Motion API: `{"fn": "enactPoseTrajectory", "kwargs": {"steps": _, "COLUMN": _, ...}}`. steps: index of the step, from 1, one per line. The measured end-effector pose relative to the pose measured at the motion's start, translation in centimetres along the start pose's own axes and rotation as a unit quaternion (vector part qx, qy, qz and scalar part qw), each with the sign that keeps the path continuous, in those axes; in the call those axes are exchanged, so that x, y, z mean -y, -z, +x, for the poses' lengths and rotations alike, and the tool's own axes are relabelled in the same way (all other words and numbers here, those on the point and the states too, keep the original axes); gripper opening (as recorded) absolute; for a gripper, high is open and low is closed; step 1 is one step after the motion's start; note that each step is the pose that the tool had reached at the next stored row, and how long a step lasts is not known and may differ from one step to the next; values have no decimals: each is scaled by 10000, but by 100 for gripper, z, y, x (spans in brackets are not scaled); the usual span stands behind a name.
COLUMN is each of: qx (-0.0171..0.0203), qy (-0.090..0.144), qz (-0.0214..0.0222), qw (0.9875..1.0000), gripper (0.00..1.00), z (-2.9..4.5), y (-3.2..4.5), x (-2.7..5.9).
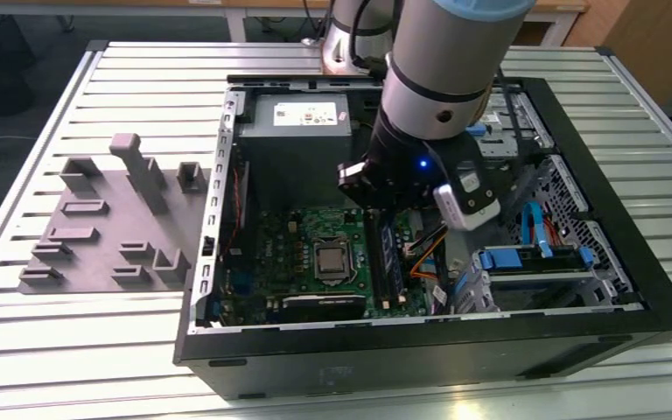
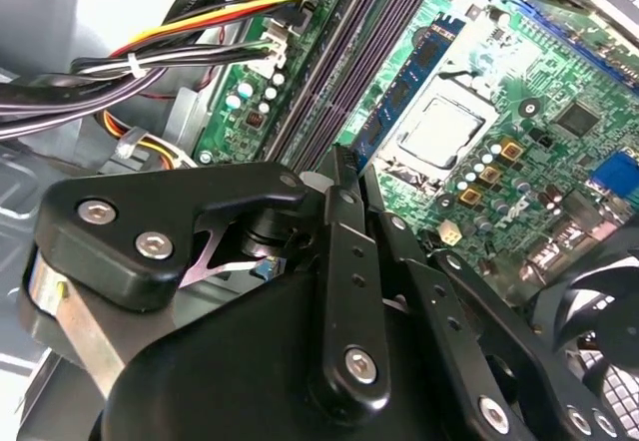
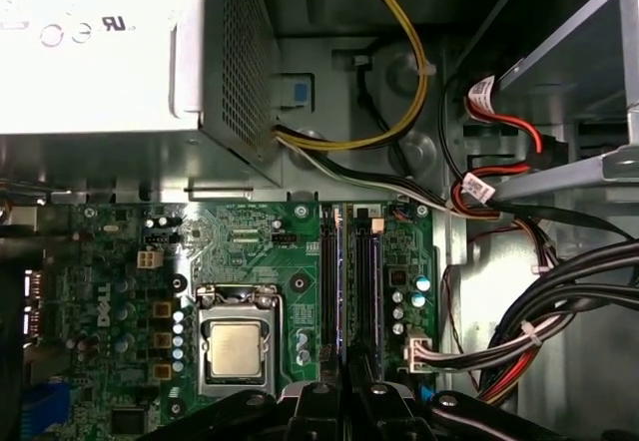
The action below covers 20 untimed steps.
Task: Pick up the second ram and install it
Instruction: 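Insert the second ram into the second slot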
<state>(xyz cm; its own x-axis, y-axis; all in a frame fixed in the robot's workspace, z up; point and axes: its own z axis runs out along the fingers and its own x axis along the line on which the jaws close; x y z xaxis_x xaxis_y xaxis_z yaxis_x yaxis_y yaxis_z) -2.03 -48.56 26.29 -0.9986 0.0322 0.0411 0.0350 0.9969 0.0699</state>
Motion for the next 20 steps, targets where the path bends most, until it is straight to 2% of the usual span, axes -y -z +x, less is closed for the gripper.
{"fn": "enactPoseTrajectory", "kwargs": {"steps": 20, "qx": 2, "qy": -22, "qz": 0, "qw": 10000, "gripper": 14, "z": -9, "y": -218, "x": 16}}
